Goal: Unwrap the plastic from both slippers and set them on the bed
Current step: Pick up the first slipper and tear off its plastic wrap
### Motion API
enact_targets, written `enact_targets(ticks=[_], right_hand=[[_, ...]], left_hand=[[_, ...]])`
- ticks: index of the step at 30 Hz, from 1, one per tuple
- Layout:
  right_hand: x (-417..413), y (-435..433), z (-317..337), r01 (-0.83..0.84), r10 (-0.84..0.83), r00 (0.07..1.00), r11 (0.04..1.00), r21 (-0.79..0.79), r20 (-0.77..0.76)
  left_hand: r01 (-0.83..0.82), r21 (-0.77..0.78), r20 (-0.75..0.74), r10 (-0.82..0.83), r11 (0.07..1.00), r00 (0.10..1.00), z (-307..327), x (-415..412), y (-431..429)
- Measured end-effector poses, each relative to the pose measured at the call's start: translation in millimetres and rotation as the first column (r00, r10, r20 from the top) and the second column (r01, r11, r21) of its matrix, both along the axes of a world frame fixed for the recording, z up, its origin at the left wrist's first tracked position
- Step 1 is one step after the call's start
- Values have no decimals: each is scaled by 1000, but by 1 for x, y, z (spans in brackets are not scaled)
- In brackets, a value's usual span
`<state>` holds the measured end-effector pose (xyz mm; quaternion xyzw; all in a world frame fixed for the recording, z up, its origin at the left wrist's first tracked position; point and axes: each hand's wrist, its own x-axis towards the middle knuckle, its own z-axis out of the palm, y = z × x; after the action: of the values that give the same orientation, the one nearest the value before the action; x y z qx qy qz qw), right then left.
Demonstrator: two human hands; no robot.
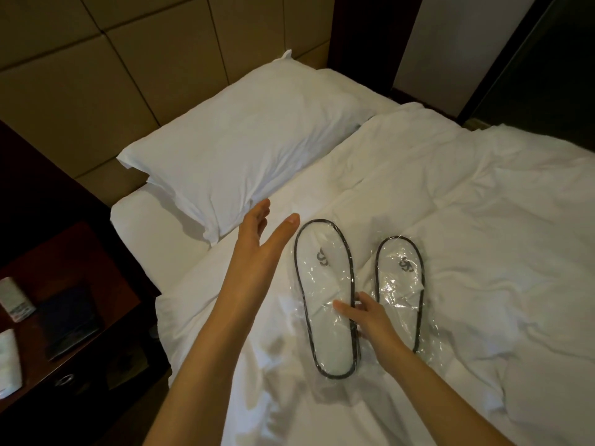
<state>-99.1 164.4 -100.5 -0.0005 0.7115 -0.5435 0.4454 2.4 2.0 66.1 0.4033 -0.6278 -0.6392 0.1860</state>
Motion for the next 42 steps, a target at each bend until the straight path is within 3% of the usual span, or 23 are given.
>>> enact_targets(ticks=[21, 42], right_hand=[[8, 41, 120, -52, 38, 996, 985, -166, -83], [15, 77, 174, -140, 133, 990, 949, -282, -44]], left_hand=[[5, -146, -10, -7, 989, 1000, 61, 12, 16], [26, -85, -27, -28, 996, 999, 71, 19, 41]])
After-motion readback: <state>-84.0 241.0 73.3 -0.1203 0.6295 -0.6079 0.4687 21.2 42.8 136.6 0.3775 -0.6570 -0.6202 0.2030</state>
